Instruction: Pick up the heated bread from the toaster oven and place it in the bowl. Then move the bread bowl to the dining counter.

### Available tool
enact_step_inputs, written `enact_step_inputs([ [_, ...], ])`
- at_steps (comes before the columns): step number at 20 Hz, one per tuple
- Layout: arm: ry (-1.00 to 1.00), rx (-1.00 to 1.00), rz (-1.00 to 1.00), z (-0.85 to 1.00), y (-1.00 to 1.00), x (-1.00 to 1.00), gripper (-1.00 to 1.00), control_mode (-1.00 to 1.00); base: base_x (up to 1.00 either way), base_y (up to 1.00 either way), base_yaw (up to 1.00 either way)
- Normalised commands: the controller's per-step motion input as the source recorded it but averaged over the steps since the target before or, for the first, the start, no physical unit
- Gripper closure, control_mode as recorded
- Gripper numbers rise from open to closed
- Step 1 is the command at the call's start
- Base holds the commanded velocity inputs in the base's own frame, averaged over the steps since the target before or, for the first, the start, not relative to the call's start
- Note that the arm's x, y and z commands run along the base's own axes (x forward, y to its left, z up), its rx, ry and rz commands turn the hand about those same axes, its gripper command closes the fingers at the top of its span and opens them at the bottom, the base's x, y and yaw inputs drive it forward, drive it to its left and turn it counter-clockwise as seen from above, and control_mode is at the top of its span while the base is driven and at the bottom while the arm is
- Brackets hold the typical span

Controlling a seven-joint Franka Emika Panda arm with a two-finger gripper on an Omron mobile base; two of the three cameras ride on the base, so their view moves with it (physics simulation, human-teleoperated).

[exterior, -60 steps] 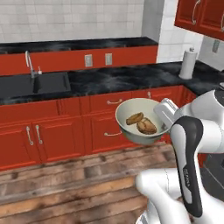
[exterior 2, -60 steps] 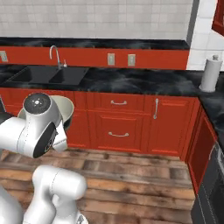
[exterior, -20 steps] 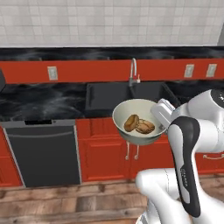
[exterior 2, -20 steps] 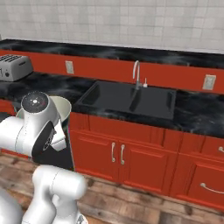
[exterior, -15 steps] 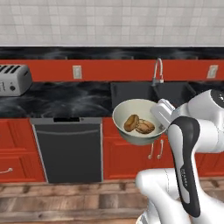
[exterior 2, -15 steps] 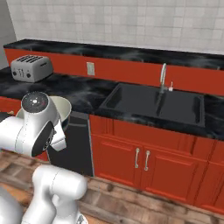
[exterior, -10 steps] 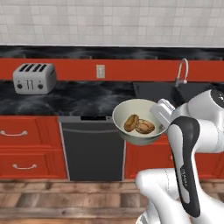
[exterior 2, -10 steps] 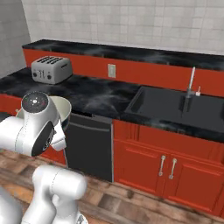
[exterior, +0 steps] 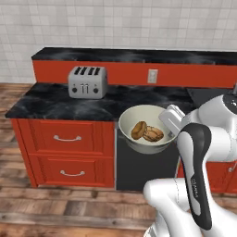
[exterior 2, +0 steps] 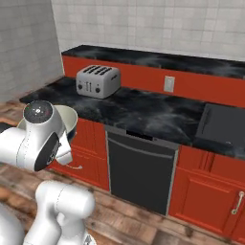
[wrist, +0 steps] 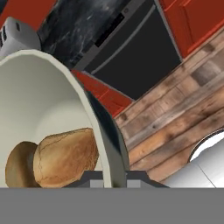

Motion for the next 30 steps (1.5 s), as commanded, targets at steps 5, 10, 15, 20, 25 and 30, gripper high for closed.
enact_step_inputs([
  [5, 0.0, 0.0, 0.0, 0.0, 0.0, 0.0, 1.0, 1.0, 0.58, 1.0, 0.05],
  [10, 0.0, 0.0, 0.0, 0.0, 0.0, 0.0, 1.0, 1.0, 0.5, 1.0, 0.05],
  [15, 0.0, 0.0, 0.0, 0.0, 0.0, 0.0, 1.0, 1.0, 0.59, 1.0, 0.0],
  [20, 0.0, 0.0, 0.0, 0.0, 0.0, 0.0, 1.0, 1.0, 0.32, 1.0, 0.02],
  [25, 0.0, 0.0, 0.0, 0.0, 0.0, 0.0, 1.0, 1.0, 0.59, 1.0, 0.0],
  [30, 0.0, 0.0, 0.0, 0.0, 0.0, 0.0, 1.0, 1.0, 0.83, 1.0, 0.0],
])
